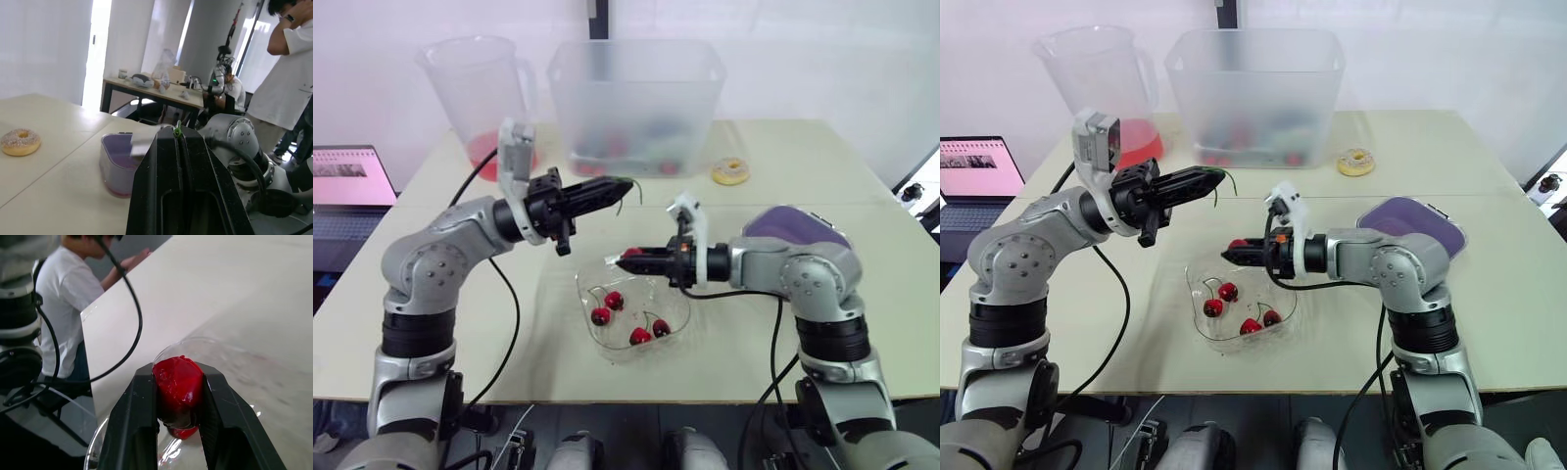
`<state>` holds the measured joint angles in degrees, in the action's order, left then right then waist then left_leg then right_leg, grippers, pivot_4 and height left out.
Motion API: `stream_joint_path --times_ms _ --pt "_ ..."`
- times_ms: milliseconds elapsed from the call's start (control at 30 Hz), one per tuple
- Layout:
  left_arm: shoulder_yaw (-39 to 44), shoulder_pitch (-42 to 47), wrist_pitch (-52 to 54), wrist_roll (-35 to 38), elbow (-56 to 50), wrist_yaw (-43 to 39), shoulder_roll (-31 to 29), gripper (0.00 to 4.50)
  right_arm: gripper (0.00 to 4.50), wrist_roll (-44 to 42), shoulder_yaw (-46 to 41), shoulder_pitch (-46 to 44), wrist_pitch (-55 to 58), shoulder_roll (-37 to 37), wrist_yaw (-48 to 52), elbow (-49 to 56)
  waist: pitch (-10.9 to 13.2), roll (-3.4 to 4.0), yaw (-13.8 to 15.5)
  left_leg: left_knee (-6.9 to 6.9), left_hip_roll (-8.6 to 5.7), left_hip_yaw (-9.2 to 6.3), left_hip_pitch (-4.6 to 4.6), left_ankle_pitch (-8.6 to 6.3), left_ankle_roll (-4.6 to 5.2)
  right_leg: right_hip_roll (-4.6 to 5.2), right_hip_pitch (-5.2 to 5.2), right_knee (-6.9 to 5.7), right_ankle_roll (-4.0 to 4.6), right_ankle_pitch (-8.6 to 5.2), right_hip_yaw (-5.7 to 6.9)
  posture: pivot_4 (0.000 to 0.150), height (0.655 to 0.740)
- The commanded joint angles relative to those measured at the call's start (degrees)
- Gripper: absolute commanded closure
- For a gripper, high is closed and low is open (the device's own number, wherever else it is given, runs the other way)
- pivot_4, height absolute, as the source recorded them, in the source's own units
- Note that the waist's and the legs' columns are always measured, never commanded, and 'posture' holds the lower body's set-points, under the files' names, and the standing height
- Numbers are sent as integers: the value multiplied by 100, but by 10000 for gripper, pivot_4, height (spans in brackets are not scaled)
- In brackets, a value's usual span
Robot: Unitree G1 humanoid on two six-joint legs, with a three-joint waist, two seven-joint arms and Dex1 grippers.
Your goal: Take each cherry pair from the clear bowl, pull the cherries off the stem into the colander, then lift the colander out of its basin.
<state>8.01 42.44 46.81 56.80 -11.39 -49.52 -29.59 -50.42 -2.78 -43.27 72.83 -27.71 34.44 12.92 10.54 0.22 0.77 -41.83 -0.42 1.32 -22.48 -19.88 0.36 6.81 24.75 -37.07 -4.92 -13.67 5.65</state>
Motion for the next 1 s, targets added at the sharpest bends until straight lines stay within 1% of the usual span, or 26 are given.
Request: stream_joint_path --times_ms 33,67,167,233,300,367,400,533,667,733,767,800,933,967,1000 --pt "166 46 -97 65 -164 -5 -56 45000 38225 41 -502 -253 -333 -768 421 96 0 -1 -3 0 -1 1 0 -1 2 0 0 1 0 0 0 1500 6886" --pt "187 20 -98 59 -167 -11 -84 45000 38225 352 -487 -275 -593 -1341 683 -64 1 0 0 0 -1 0 0 -2 3 0 -1 1 0 0 -1 1500 6886" --pt "236 -49 -109 50 -172 -17 -141 45000 38225 1127 -265 -297 -1322 -2576 1290 -680 4 -3 -4 1 -3 4 -2 -6 10 0 0 8 -1 -1 -2 1500 6886" --pt "258 -99 -122 53 -188 -12 -166 45000 38225 1576 -60 -316 -1775 -3077 1601 -1250 3 -5 -29 3 -2 11 2 -8 14 0 0 9 -1 -1 -8 1500 6886" --pt "284 -155 -142 54 -222 23 -160 45000 38225 2290 389 -244 -2449 -3497 1931 -1871 3 -5 -57 5 3 18 7 -8 14 -1 1 8 -2 -1 -10 1500 6886" --pt "300 -193 -155 53 -252 44 -151 45000 38225 2688 643 -236 -2861 -3634 2170 -2278 3 -5 -74 8 6 21 8 -8 14 -3 3 8 -2 -1 -11 1500 6886" --pt "304 -205 -158 53 -263 49 -149 45000 38225 2782 693 -262 -2972 -3628 2259 -2421 3 -5 -82 9 7 22 8 -7 13 -2 4 8 -2 -1 -12 1500 6886" --pt "342 -383 -150 95 -466 180 -134 45000 38225 3667 1256 -194 -3818 -3514 2467 -3462 4 -4 -115 10 8 24 6 -6 11 1 7 9 -2 -1 -13 1500 6886" --pt "382 -506 -127 157 -595 317 -154 45000 38225 3946 1271 -351 -4145 -3203 2529 -4096 4 -5 -114 6 8 24 4 -3 6 2 7 9 -2 -1 -12 1500 6886" --pt "412 -574 -62 245 -682 395 -172 45000 29092 4175 1358 -392 -4342 -3146 2639 -4316 5 -2 -110 6 8 23 4 -2 3 3 6 9 -2 -1 -11 1500 6886" --pt "419 -596 -48 281 -711 425 -183 45000 26191 4250 1371 -412 -4407 -3124 2682 -4390 6 -2 -105 6 7 23 5 -2 3 3 6 9 -2 -1 -11 1500 6886" --pt "426 -616 -43 306 -725 442 -200 45000 22165 4299 1366 -470 -4445 -3098 2712 -4450 6 -2 -102 6 7 23 4 -2 3 3 6 9 -2 -1 -11 1500 6886" --pt "450 -662 -48 342 -728 470 -266 45000 2036 4365 1249 -712 -4431 -3085 2860 -4498 6 -2 -102 3 7 21 5 0 -1 3 4 9 -2 -1 -9 1500 6886" --pt "451 -668 -56 336 -723 479 -287 45000 321 4349 1194 -802 -4386 -3119 2916 -4457 6 -2 -102 3 7 21 5 0 -1 3 3 9 -2 -1 -9 1500 6886" --pt "459 -677 -61 328 -712 477 -317 45000 321 4330 1129 -904 -4327 -3151 2946 -4408 6 -1 -104 3 7 21 5 0 -2 3 3 9 -2 -1 -9 1500 6886"
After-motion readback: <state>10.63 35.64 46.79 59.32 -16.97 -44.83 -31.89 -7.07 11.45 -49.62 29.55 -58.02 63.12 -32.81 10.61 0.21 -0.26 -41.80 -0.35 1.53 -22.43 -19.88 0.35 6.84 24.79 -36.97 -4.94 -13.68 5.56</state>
